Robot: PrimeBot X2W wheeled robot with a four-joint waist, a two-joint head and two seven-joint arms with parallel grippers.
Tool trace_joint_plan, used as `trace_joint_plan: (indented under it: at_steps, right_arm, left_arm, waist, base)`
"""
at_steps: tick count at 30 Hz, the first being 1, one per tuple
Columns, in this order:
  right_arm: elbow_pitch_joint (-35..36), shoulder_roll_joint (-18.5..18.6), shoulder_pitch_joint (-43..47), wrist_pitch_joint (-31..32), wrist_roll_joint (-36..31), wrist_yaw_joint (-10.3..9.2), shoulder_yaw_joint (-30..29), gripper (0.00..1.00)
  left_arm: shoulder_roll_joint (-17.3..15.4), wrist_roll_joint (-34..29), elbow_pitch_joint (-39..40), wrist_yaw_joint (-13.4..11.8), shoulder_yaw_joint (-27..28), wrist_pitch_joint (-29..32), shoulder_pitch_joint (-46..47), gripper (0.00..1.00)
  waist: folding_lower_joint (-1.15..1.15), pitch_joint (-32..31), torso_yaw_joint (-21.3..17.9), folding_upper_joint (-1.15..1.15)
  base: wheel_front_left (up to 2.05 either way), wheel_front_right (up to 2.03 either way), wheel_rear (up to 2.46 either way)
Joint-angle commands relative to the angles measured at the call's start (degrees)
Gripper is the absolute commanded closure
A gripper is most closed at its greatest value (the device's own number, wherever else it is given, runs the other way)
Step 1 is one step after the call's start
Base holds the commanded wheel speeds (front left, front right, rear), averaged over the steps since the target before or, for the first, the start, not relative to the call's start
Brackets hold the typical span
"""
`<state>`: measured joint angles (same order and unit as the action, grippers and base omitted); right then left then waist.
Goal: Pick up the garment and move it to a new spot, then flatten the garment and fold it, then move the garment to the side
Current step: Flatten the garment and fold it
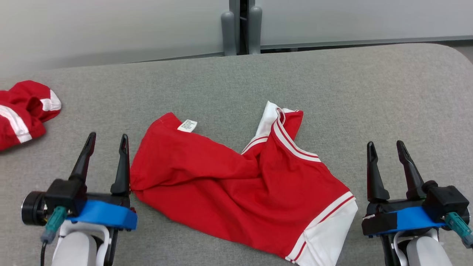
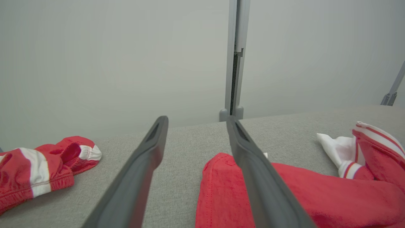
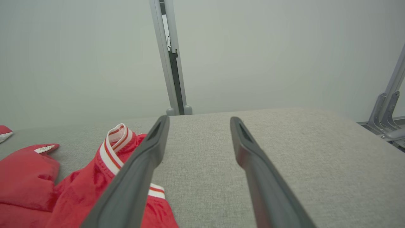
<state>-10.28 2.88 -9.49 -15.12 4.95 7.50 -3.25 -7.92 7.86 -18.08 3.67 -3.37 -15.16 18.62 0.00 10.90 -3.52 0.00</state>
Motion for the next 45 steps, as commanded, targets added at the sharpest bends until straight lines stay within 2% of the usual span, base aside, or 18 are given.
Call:
trace_joint_plan:
  at_steps: [1,8,15,24,30,39,43,44,45]
  right_arm:
    - [-0.2,0.0,0.8,0.0,-0.3,-0.02,0.0,0.0]
    - [-0.4,0.0,2.3,0.0,-0.6,-0.02,-0.3,0.0]
    - [-1.0,0.6,2.6,0.0,-1.4,-0.02,0.6,0.0]
    - [-3.6,4.6,-5.1,0.0,-2.1,-0.02,8.7,0.0]
    - [-14.3,6.6,-13.3,0.0,-2.6,-0.02,13.7,0.0]
    - [-33.5,6.9,-22.7,1.4,-2.0,-0.02,16.2,0.0]
    - [-39.7,6.1,-25.2,1.7,-1.6,-0.02,17.2,0.0]
    - [-41.1,5.9,-25.6,1.7,-1.1,-0.02,17.7,0.72]
    - [-42.2,5.8,-26.1,1.6,-0.5,-0.02,18.3,1.0]
  left_arm:
    - [0.1,-0.3,1.0,-0.1,0.6,0.0,-1.8,0.0]
    - [2.9,-1.4,9.1,-0.7,4.3,0.0,-11.6,0.0]
    - [4.2,-2.2,10.1,0.0,5.1,0.0,-14.6,0.0]
    - [4.8,-2.4,9.6,0.9,4.5,0.0,-13.2,0.0]
    - [4.9,-2.0,9.2,1.2,3.0,0.0,-11.6,0.0]
    - [4.9,0.7,8.5,0.0,-0.1,0.0,-9.2,0.0]
    - [4.9,1.4,8.4,-0.5,-1.2,0.0,-8.8,0.0]
    - [4.9,1.6,8.4,-0.6,-1.3,0.0,-8.7,0.0]
    - [4.9,1.6,8.4,-0.6,-1.4,0.0,-8.6,0.0]
  waist:
    - [0.0,-1.3,1.2,0.0]
    - [0.0,-3.6,3.2,0.0]
    - [0.0,-4.7,4.7,0.0]
    - [0.0,-3.8,5.8,0.0]
    - [0.0,-1.7,7.8,0.0]
    - [0.0,1.8,11.8,0.0]
    - [0.0,2.6,12.9,0.0]
    - [0.0,2.7,13.0,0.0]
    - [0.0,2.7,13.1,0.0]
  base:
    - [0.0,0.0,0.0]
    - [0.0,0.0,0.0]
    - [0.0,0.0,0.0]
    - [0.0,0.0,0.0]
    - [0.0,0.0,0.0]
    - [0.0,0.0,0.0]
    - [0.0,0.0,0.0]
    - [0.0,0.0,0.0]
    - [0.0,0.0,0.0]
